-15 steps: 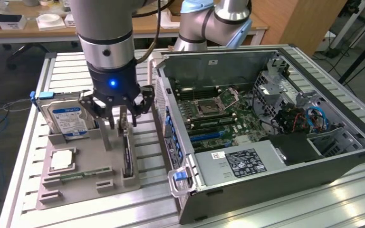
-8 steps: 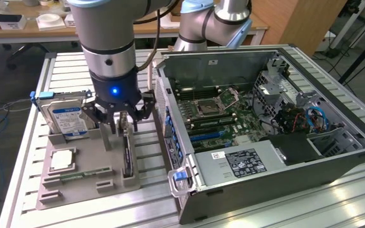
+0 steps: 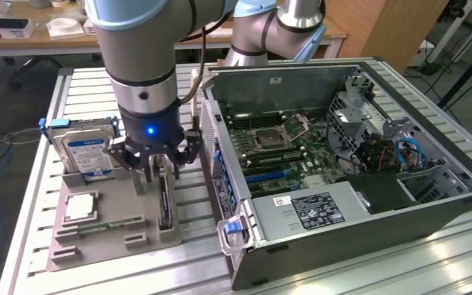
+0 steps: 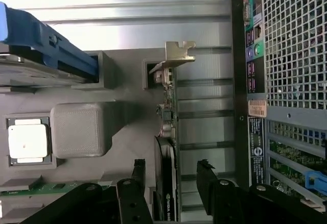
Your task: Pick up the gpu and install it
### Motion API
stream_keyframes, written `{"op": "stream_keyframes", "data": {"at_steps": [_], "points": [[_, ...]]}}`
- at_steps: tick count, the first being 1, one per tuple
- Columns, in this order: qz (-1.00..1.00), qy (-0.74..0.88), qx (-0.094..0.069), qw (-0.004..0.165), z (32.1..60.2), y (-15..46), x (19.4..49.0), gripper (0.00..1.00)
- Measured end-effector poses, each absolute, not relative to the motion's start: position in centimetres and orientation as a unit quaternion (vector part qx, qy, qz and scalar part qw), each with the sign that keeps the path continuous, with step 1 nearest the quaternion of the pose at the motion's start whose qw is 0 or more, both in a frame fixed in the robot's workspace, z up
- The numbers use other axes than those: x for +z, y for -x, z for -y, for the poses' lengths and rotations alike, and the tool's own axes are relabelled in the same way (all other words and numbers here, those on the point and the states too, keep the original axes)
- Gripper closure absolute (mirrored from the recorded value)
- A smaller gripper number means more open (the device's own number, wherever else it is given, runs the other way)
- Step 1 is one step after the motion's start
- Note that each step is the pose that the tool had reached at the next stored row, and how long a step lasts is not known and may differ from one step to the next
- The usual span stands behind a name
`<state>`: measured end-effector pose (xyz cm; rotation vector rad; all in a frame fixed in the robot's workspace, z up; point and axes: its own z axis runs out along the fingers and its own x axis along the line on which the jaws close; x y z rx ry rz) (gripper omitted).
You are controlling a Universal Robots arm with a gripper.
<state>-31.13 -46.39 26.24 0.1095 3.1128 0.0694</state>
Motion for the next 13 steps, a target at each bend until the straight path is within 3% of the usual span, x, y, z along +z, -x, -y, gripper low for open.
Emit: {"op": "stream_keyframes", "data": {"at_steps": [13], "points": [[-0.999, -0.035, 0.022, 0.013, 47.4, 31.1, 24.0, 0.47]]}}
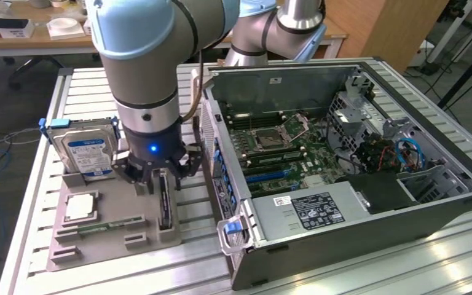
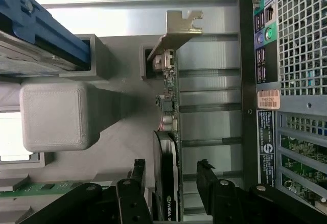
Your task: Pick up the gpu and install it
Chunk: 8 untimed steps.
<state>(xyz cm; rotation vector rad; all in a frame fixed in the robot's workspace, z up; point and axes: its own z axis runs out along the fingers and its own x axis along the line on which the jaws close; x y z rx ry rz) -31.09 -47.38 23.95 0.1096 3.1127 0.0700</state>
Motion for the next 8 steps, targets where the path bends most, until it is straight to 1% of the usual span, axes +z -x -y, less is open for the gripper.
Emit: {"op": "stream_keyframes", "data": {"at_steps": [8], "points": [[-0.999, -0.035, 0.022, 0.013, 47.5, 31.1, 23.37, 0.47]]}}
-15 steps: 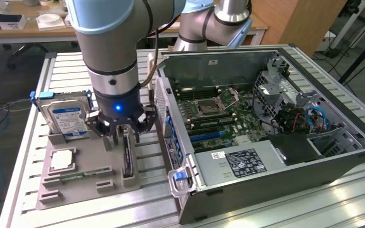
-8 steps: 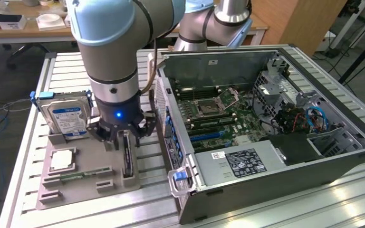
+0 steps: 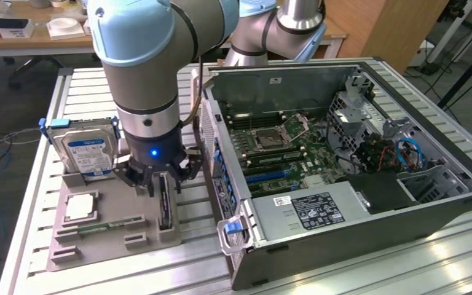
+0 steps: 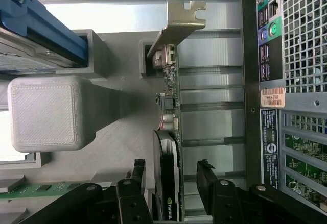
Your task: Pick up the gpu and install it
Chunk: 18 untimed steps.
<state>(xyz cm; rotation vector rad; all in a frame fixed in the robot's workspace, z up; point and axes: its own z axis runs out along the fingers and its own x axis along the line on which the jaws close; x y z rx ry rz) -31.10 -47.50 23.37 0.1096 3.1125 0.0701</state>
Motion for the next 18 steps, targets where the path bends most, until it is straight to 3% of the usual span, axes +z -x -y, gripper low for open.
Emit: {"op": "stream_keyframes", "data": {"at_steps": [12, 14, 15, 16, 18], "points": [[-0.999, -0.035, 0.022, 0.013, 47.5, 31.1, 23.3, 0.48], [-0.999, -0.035, 0.022, 0.013, 47.5, 31.1, 23.3, 0.61], [-0.999, -0.035, 0.022, 0.013, 47.5, 31.1, 23.3, 0.61], [-0.999, -0.035, 0.022, 0.013, 47.5, 31.1, 23.3, 0.67], [-0.999, -0.035, 0.022, 0.013, 47.5, 31.1, 23.3, 0.67]]}}
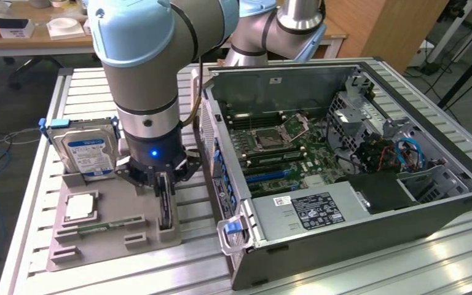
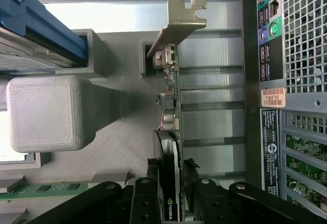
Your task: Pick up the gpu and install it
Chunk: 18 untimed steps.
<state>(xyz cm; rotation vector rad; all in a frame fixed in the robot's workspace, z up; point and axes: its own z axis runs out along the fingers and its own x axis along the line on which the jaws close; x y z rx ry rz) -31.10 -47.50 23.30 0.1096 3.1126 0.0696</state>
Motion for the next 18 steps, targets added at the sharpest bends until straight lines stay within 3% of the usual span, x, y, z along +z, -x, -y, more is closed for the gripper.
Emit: {"op": "stream_keyframes", "data": {"at_steps": [13, 18], "points": [[-0.999, -0.035, 0.022, 0.013, 47.46, 31.51, 23.21, 0.67], [-0.999, -0.035, 0.022, 0.013, 47.46, 31.52, 23.21, 0.73]]}}
